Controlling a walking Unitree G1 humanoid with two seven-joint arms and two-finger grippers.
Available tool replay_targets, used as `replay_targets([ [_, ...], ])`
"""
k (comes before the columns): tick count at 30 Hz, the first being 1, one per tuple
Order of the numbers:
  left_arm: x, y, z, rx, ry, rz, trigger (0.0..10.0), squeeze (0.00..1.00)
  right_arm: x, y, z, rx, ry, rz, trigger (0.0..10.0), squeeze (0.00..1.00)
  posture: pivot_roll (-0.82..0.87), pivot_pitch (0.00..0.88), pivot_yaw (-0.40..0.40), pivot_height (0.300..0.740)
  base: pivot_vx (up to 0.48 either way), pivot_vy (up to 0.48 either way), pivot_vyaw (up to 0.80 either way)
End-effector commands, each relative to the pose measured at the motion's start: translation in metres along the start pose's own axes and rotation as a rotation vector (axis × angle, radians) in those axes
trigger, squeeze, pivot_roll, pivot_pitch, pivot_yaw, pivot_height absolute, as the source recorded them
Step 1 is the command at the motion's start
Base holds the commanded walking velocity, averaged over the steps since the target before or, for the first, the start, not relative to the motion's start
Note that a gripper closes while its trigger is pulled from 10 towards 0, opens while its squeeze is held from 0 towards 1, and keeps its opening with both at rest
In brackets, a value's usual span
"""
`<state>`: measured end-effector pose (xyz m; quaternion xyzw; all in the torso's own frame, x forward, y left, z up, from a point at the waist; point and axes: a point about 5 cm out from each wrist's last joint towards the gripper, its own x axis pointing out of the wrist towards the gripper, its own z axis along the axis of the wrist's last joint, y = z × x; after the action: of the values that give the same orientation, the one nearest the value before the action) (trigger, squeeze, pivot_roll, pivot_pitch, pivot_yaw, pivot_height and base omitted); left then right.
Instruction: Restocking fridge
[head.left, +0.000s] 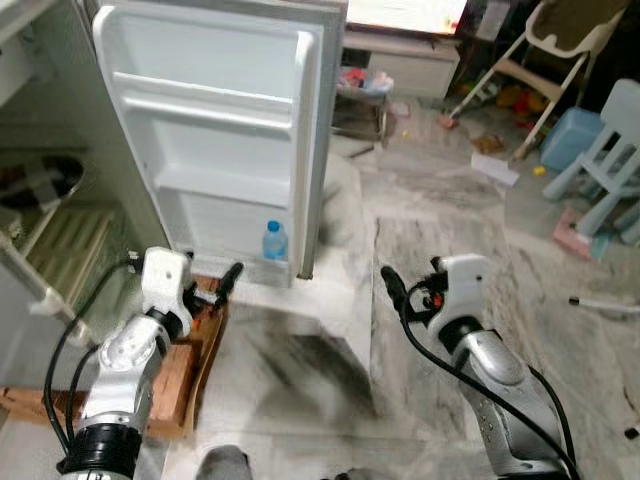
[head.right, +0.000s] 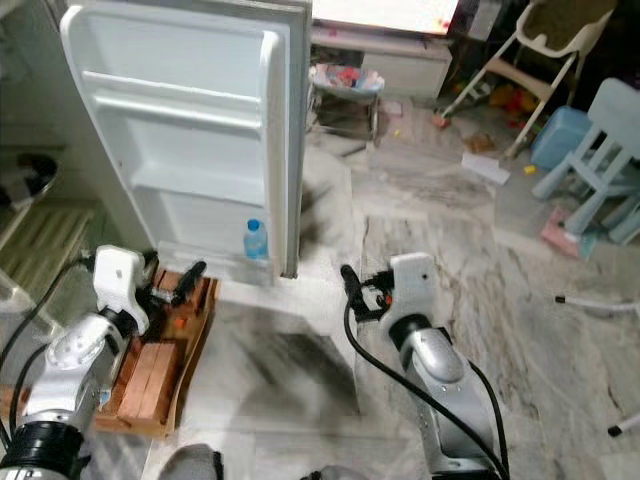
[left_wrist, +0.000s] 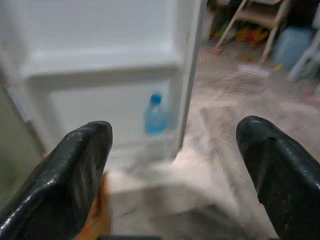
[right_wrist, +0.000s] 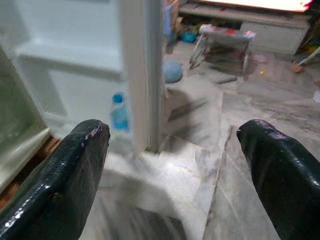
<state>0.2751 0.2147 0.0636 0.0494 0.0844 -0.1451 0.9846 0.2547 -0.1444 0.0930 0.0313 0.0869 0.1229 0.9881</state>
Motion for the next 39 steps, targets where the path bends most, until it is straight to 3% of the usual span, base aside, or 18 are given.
replay_targets([
  [1, 0.0, 0.0, -0.002, 0.031, 0.013, 0.011, 10.0, 0.0, 0.001, -0.003, 0.003, -0.006, -0.011, -0.015, 10.0, 0.0, 0.11, 0.0, -0.075, 0.74, 0.349, -0.326, 0.0],
  [5, -0.001, 0.004, -0.006, 0.031, 0.026, 0.034, 10.0, 0.0, 0.004, 0.001, 0.007, -0.02, -0.042, -0.012, 10.0, 0.0, 0.11, 0.0, -0.072, 0.74, 0.37, -0.3, 0.0],
  [19, 0.0, 0.014, -0.006, 0.056, 0.036, 0.107, 10.0, 0.0, 0.016, 0.008, 0.011, -0.015, -0.069, -0.009, 10.0, 0.0, 0.13, 0.0, -0.075, 0.74, 0.411, -0.198, 0.75],
  [30, -0.001, 0.015, -0.012, 0.073, 0.065, 0.122, 10.0, 0.0, 0.02, 0.011, 0.012, -0.009, -0.074, -0.005, 10.0, 0.0, 0.14, 0.0, -0.081, 0.74, 0.434, 0.0, 0.0],
  [35, -0.008, 0.021, -0.016, 0.09, 0.093, 0.143, 10.0, 0.0, 0.024, 0.011, 0.011, -0.005, -0.076, -0.006, 10.0, 0.0, 0.15, 0.0, -0.079, 0.74, 0.435, 0.0, 0.0],
  [39, -0.022, 0.03, -0.022, 0.1, 0.121, 0.188, 10.0, 0.0, 0.03, 0.007, 0.009, -0.021, -0.084, -0.03, 10.0, 0.0, 0.18, 0.0, -0.057, 0.74, 0.431, 0.0, 0.0],
])
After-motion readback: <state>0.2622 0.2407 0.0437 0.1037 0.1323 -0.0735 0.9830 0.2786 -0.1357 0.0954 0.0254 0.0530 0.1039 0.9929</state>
